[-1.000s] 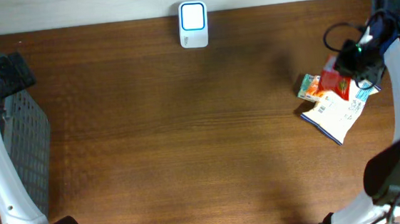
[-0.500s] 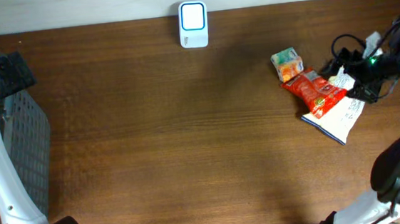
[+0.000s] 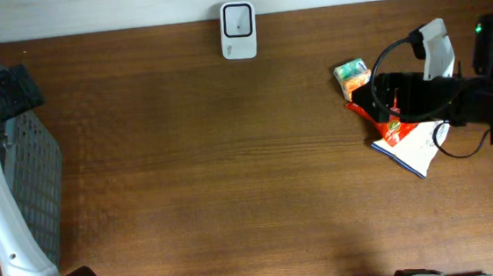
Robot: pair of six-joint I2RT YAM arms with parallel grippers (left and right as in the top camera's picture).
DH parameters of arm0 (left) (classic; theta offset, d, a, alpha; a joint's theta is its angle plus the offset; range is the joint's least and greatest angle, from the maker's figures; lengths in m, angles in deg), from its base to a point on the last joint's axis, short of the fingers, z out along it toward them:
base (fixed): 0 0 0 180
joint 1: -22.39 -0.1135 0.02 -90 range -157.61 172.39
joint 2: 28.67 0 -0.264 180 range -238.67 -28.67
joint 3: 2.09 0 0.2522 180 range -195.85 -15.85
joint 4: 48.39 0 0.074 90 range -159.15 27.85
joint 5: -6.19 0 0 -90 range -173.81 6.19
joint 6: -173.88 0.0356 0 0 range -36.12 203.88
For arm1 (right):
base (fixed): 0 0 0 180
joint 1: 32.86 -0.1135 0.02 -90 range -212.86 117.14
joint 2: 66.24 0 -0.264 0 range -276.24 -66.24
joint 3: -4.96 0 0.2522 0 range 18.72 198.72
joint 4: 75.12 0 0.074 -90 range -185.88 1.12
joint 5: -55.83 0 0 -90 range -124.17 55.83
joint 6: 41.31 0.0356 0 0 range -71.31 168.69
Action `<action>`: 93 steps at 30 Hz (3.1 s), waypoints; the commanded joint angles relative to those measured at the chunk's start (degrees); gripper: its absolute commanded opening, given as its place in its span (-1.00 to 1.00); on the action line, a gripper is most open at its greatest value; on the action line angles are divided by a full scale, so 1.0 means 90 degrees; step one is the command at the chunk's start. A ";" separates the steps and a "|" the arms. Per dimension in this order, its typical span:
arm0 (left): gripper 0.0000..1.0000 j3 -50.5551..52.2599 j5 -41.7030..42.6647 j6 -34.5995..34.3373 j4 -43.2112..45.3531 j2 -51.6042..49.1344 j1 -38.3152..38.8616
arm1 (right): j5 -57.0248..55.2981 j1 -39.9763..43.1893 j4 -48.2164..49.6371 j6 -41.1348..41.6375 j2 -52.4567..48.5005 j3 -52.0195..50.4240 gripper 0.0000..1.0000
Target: Scan the item barcode
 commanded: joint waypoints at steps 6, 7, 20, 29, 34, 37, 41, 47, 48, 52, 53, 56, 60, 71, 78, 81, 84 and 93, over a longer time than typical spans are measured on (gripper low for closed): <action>0.98 -0.0024 0.0046 -0.0061 -0.0005 0.0095 -0.0017 | -0.1212 -0.0073 0.0012 -0.0053 -0.0214 0.0051 0.97; 0.99 -0.0024 0.0046 -0.0061 -0.0005 0.0095 -0.0017 | -0.1598 -0.0180 0.0109 -0.0053 -0.0131 0.0046 0.97; 0.99 -0.0024 0.0046 -0.0061 -0.0005 0.0095 -0.0017 | -0.3436 -0.1105 0.7142 -0.0051 0.4765 -0.6025 0.97; 0.98 -0.0024 0.0046 -0.0061 -0.0005 0.0095 -0.0017 | -0.2958 -0.1112 0.9435 0.0100 0.7822 -0.9755 0.97; 0.98 -0.0024 0.0046 -0.0061 -0.0005 0.0095 -0.0017 | -0.2963 -0.1112 0.9428 0.0095 0.8667 -1.0518 0.97; 0.98 -0.0024 0.0046 -0.0061 -0.0005 0.0095 -0.0017 | -0.2963 -0.1112 0.9224 0.0095 0.8677 -1.0924 0.97; 0.98 -0.0024 0.0046 -0.0061 -0.0005 0.0095 -0.0017 | -0.2965 -0.1112 0.8116 0.0092 0.8677 -1.0996 0.97; 0.98 -0.0024 0.0046 -0.0061 -0.0005 0.0095 -0.0017 | -0.3011 -0.1112 0.8094 0.0090 0.8677 -1.0996 0.97; 0.98 -0.0024 0.0046 -0.0061 -0.0005 0.0095 -0.0017 | -0.3009 -0.1112 0.8094 0.0090 0.8677 -1.0996 0.97; 0.99 -0.0024 0.0046 -0.0061 -0.0005 0.0095 -0.0017 | -0.3009 -0.1112 0.8094 0.0092 0.8677 -1.0996 0.97; 0.98 -0.0024 0.0046 -0.0061 -0.0005 0.0095 -0.0017 | -0.3009 -0.1112 0.8094 0.0090 0.8677 -1.0996 0.97; 0.98 -0.0024 0.0046 -0.0061 -0.0005 0.0095 -0.0017 | -0.3009 -0.1112 0.8092 0.0092 0.8677 -1.0996 0.97; 0.98 -0.0024 0.0046 -0.0061 -0.0002 0.0095 -0.0017 | -0.3009 -0.1112 0.8094 0.0092 0.8677 -1.0996 0.97; 0.98 -0.0017 0.1158 -0.0032 -0.1234 0.0117 -0.0010 | -0.3009 -0.1112 0.8094 0.0092 0.8677 -1.0996 0.97; 0.98 -0.0017 0.1673 0.0206 -0.1056 0.0119 -0.0010 | -0.3009 -0.1112 0.8094 0.0090 0.8677 -1.0996 0.97; 0.98 0.0075 0.1911 0.0204 -0.0493 0.0243 -0.0007 | -0.3009 -0.1112 0.8094 0.0092 0.8677 -1.0996 0.97; 0.98 0.1226 0.1933 0.0206 0.1124 0.1022 0.0260 | -0.3009 -0.1112 0.8094 0.0092 0.8677 -1.0996 0.97; 0.98 0.7652 0.1940 0.0304 0.5892 0.4826 0.0617 | -0.3009 -0.1112 0.8092 0.0092 0.8677 -1.0996 0.97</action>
